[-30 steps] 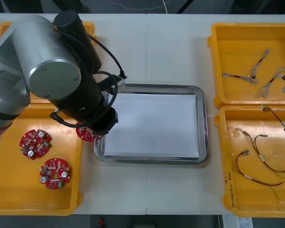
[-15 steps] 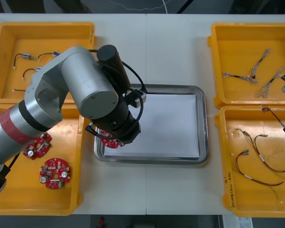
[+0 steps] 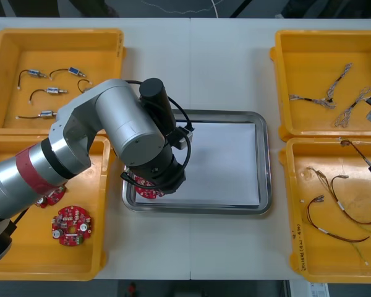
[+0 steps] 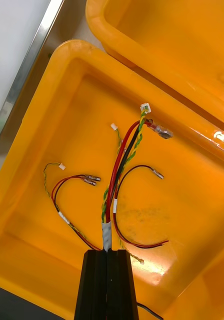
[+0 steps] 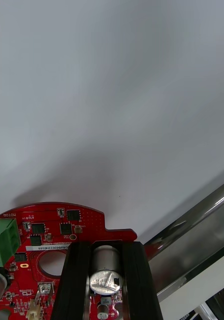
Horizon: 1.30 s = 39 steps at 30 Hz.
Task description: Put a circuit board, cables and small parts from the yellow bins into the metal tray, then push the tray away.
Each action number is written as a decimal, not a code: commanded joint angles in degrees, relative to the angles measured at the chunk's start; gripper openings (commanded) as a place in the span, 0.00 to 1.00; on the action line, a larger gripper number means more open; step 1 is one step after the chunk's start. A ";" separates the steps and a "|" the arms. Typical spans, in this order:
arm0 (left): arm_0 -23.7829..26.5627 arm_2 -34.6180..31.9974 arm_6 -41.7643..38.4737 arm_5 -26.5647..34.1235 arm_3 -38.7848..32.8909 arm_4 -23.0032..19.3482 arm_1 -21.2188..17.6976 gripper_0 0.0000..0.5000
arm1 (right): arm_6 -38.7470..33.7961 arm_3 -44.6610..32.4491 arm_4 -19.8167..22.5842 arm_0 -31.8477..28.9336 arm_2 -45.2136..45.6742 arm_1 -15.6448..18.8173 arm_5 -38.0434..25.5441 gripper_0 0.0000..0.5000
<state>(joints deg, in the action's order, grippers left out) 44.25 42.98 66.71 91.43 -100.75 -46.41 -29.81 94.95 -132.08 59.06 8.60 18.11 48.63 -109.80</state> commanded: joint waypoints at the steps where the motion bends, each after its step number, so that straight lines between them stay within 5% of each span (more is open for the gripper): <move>1: 3.12 0.71 -5.01 -0.64 -0.41 -0.44 1.24 0.34 | 1.03 -1.51 -1.40 0.98 -0.89 1.64 -0.20 0.00; 2: 3.12 0.71 -5.01 -0.64 -0.41 -0.44 1.24 0.46 | 1.11 -1.51 -1.49 0.98 -0.89 1.64 -0.20 0.00; 3: 3.21 0.71 -5.19 -0.64 -0.41 -0.44 1.24 0.73 | 1.11 -1.51 -1.40 0.98 -0.89 1.64 -0.20 0.00; 5: 3.21 0.71 -5.27 -0.73 -0.50 -0.52 1.24 1.00 | 1.11 -1.51 -1.31 0.98 -0.80 1.64 -0.20 0.00; 17: 3.30 -2.28 -7.21 0.50 -2.78 -2.46 1.24 1.00 | 0.67 -1.51 -1.05 0.98 -0.89 2.08 -0.20 0.00; 27: 3.39 -11.25 -8.44 12.19 -9.55 -2.81 -0.78 1.00 | 1.29 -1.51 6.77 3.88 -1.24 6.12 -0.20 0.00; 31: 3.30 -15.73 -9.14 17.73 -11.92 -3.07 -2.63 1.00 | 1.46 -1.60 9.15 7.66 -4.93 7.79 -0.20 0.00; 39: 3.30 -24.52 -9.58 18.57 -12.80 -4.04 -5.00 1.00 | 1.82 -2.04 11.87 18.38 -14.95 8.50 -0.20 0.00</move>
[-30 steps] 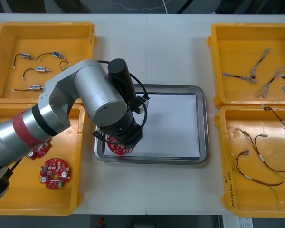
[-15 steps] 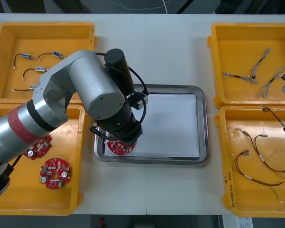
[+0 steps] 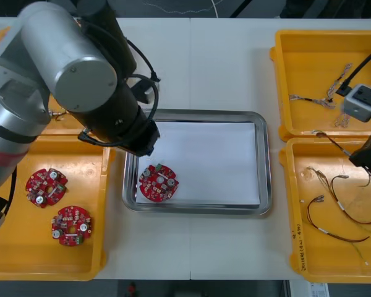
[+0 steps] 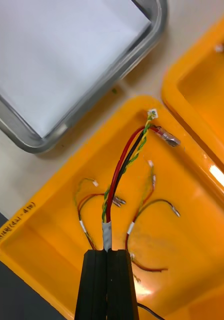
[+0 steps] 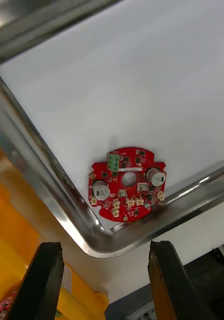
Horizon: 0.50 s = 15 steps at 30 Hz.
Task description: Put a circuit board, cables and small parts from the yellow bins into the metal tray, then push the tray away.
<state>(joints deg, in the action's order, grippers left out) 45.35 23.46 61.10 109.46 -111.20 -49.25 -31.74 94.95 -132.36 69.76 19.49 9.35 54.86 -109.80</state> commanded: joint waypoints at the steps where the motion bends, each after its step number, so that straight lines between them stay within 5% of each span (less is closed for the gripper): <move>1: 2.20 -5.97 -4.15 0.54 -2.35 -1.37 -3.59 1.00 | 1.90 -1.76 1.25 9.34 -8.47 2.27 -0.20 0.00; 8: 1.93 -10.62 -5.56 0.54 -1.82 -2.60 -7.64 1.00 | 1.55 -1.67 -2.00 20.50 -23.94 1.12 3.80 0.00; 15: 1.32 -16.25 -5.56 0.54 2.84 -3.13 -12.47 1.00 | 2.69 1.14 -10.79 27.00 -36.16 -6.00 8.99 0.00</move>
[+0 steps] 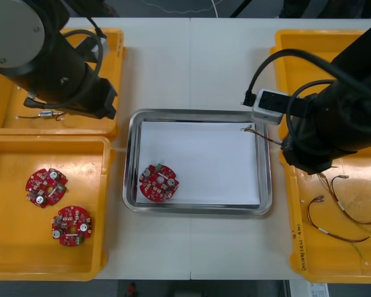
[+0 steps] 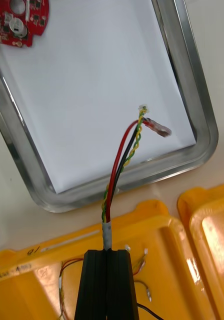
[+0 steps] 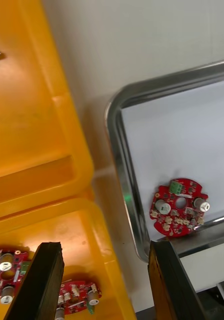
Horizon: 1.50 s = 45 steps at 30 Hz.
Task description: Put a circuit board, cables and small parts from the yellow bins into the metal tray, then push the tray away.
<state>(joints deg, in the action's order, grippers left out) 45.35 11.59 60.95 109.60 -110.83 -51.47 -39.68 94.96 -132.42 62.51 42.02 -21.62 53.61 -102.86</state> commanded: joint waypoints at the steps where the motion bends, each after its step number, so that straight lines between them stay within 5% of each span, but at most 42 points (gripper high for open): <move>1: 1.32 -4.91 -5.23 0.40 3.69 -1.00 -5.41 1.00 | 2.87 2.08 -4.41 5.36 -6.77 -6.06 2.49 0.00; 9: 1.32 -8.60 -4.79 0.40 11.25 -0.03 -9.45 1.00 | 5.86 7.44 -7.57 9.31 -14.24 -11.95 4.59 0.00; 17: 1.41 -9.57 -3.30 0.40 16.61 3.83 -10.94 1.00 | 18.25 12.71 -8.98 9.40 -15.21 -15.02 6.00 0.00; 25: 2.29 -9.75 -0.04 0.40 23.91 7.88 -10.94 1.00 | 25.10 16.05 -14.60 9.31 -18.90 -14.93 7.14 0.00; 33: 3.87 -10.36 -1.01 -0.61 29.71 11.13 -10.86 1.00 | 24.66 17.72 -17.94 8.52 -25.14 -14.85 11.45 0.00; 45: 4.13 -14.58 -3.12 -9.84 35.86 12.09 -10.77 1.00 | 24.75 21.50 -20.41 7.38 -31.73 -14.85 14.61 0.00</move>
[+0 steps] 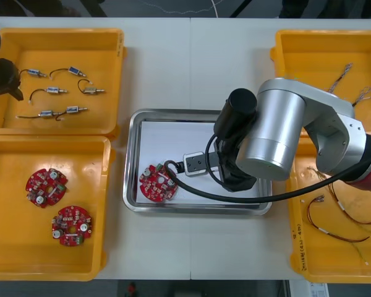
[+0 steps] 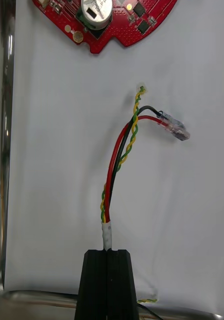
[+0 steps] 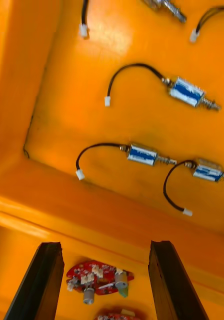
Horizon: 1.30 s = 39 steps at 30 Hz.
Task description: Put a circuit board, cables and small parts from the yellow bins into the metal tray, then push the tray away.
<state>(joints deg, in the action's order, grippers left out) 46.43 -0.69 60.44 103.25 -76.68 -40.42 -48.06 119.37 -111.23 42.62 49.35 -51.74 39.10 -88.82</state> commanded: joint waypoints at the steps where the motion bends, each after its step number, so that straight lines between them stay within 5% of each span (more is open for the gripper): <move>1: 3.14 -2.30 -2.61 -4.11 2.06 1.04 -2.39 1.00 | 0.43 0.40 -0.53 0.05 -1.78 -0.25 0.49 0.00; 25: 6.66 4.12 -1.91 -33.29 17.09 5.08 4.46 1.00 | -1.16 2.24 0.00 -4.61 -2.93 -1.31 0.23 0.00; 28: 7.89 5.26 -1.73 -35.57 19.82 5.79 5.25 1.00 | -1.24 2.24 -0.17 -4.61 -2.84 -1.57 0.23 0.15; 30: 8.68 6.23 -1.56 -37.51 21.84 6.49 5.96 1.00 | -1.33 2.24 -0.26 -4.61 -2.84 -1.83 0.49 0.61; 33: 8.77 6.93 -1.64 -39.18 22.37 7.81 6.40 1.00 | -1.51 2.15 -0.61 -4.61 -2.84 -2.01 2.07 0.97; 39: 9.12 7.02 -1.64 -42.08 23.86 10.97 7.63 1.00 | -1.86 2.24 -0.88 -4.79 -2.75 -2.45 5.50 1.00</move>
<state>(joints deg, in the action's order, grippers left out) 52.13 5.78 60.44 63.60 -53.46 -31.28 -41.61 119.21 -108.66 42.09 45.08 -54.05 38.09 -84.22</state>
